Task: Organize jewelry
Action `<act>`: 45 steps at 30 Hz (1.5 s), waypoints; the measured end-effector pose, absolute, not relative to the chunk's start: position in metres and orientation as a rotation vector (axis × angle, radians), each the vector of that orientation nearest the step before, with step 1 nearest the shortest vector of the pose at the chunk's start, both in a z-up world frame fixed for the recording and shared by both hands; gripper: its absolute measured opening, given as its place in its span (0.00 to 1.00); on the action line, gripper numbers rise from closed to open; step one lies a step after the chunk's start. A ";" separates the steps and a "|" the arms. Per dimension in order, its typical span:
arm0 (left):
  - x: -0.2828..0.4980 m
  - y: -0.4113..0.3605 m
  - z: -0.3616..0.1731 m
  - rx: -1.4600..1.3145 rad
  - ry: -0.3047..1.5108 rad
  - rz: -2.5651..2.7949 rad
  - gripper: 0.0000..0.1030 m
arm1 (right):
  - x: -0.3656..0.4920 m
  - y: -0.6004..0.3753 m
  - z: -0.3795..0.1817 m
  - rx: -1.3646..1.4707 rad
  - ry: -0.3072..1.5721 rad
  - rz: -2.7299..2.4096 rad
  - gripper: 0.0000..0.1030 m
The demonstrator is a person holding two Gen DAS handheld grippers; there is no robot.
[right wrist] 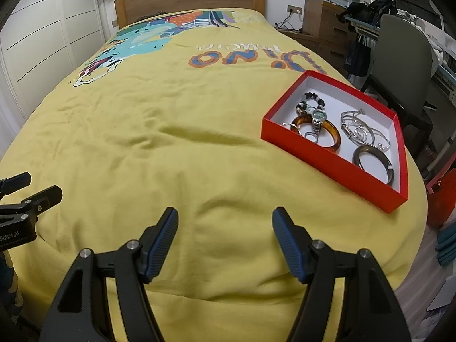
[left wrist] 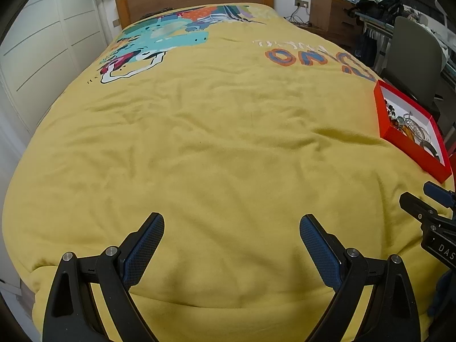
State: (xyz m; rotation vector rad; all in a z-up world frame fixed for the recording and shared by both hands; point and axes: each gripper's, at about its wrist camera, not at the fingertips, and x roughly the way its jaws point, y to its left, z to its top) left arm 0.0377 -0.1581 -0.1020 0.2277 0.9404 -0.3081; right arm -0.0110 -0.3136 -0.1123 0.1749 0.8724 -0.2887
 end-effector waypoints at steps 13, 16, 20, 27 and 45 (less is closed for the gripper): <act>0.038 -0.158 -0.102 0.226 0.942 -0.309 0.93 | -0.011 -0.314 -0.113 0.174 0.870 -0.288 0.65; 0.038 -0.158 -0.102 0.227 0.942 -0.309 0.94 | -0.011 -0.314 -0.113 0.173 0.870 -0.288 0.65; 0.038 -0.158 -0.102 0.227 0.944 -0.310 0.94 | -0.011 -0.314 -0.113 0.174 0.871 -0.288 0.65; 0.038 -0.158 -0.102 0.230 0.944 -0.309 0.94 | -0.011 -0.314 -0.113 0.174 0.871 -0.288 0.65; 0.038 -0.158 -0.103 0.231 0.946 -0.309 0.94 | -0.011 -0.315 -0.117 0.177 0.873 -0.286 0.65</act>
